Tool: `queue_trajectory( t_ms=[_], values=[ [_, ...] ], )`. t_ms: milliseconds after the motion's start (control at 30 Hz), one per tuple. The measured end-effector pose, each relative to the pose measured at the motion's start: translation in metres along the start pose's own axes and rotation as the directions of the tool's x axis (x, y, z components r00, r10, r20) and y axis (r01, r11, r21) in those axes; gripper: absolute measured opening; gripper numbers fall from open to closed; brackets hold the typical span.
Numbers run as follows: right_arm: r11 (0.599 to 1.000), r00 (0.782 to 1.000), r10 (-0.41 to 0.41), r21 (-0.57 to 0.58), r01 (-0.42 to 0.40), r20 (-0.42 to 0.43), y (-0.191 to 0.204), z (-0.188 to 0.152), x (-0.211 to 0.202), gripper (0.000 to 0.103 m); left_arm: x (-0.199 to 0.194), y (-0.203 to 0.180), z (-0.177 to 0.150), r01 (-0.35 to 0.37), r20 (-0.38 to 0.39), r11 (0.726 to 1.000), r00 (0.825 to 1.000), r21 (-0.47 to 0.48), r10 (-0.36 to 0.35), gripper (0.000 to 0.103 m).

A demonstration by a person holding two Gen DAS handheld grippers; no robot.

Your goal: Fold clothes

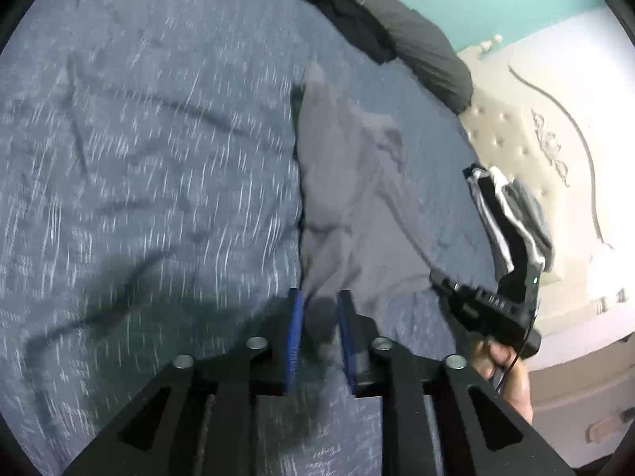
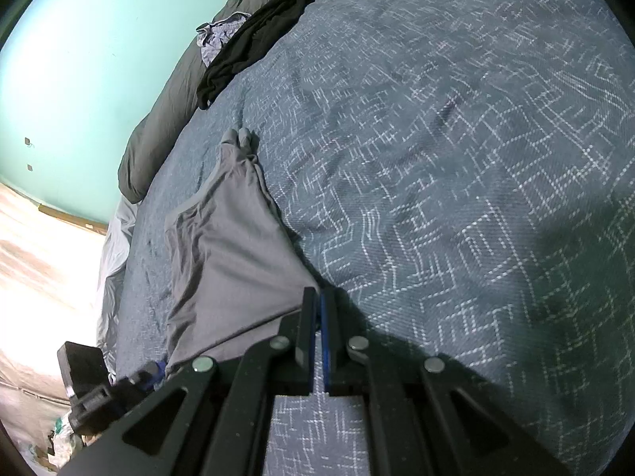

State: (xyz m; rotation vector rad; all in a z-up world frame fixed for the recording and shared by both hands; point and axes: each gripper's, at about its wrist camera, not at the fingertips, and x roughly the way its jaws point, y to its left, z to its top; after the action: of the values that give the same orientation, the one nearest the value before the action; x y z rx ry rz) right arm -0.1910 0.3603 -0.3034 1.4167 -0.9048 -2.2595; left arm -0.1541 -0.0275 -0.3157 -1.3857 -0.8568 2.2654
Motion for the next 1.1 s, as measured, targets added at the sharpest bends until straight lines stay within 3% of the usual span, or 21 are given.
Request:
queue_trajectory(
  t_ms=[233, 333, 433, 700, 833, 967, 1100],
  values=[
    [1.000, 1.000, 0.000, -0.003, 0.000, -0.001, 0.002, -0.001, 0.002, 0.002, 0.028, -0.006, 0.013, -0.027, -0.026, 0.998, 0.999, 0.049, 0.029, 0.028],
    [1.000, 1.000, 0.002, -0.003, -0.002, -0.002, 0.001, -0.001, 0.002, 0.002, 0.035, 0.000, 0.007, -0.025, -0.046, 0.999, 0.999, 0.029, 0.027, 0.005],
    [1.000, 1.000, 0.006, -0.001, -0.006, -0.001, 0.000, -0.001, 0.001, 0.002, 0.025, 0.002, 0.005, -0.030, -0.016, 0.999, 0.999, 0.022, 0.030, 0.004],
    [1.000, 1.000, 0.006, -0.003, -0.006, -0.004, 0.000, 0.000, 0.001, 0.002, 0.022, 0.024, 0.004, -0.005, -0.003, 0.995, 1.000, -0.097, 0.005, 0.005],
    [1.000, 1.000, 0.005, -0.003, -0.005, -0.004, 0.000, -0.001, 0.001, 0.002, 0.018, 0.022, 0.008, -0.018, 0.009, 0.996, 1.000, -0.091, 0.019, 0.005],
    [1.000, 1.000, 0.005, -0.002, -0.005, -0.003, 0.000, -0.001, 0.001, 0.002, 0.015, 0.016, 0.014, -0.013, 0.028, 0.997, 0.999, -0.071, 0.015, 0.023],
    [1.000, 1.000, 0.003, -0.002, -0.003, -0.003, 0.001, -0.001, 0.001, 0.002, 0.026, 0.010, 0.020, -0.006, 0.013, 0.999, 1.000, -0.044, 0.006, 0.024]
  ],
)
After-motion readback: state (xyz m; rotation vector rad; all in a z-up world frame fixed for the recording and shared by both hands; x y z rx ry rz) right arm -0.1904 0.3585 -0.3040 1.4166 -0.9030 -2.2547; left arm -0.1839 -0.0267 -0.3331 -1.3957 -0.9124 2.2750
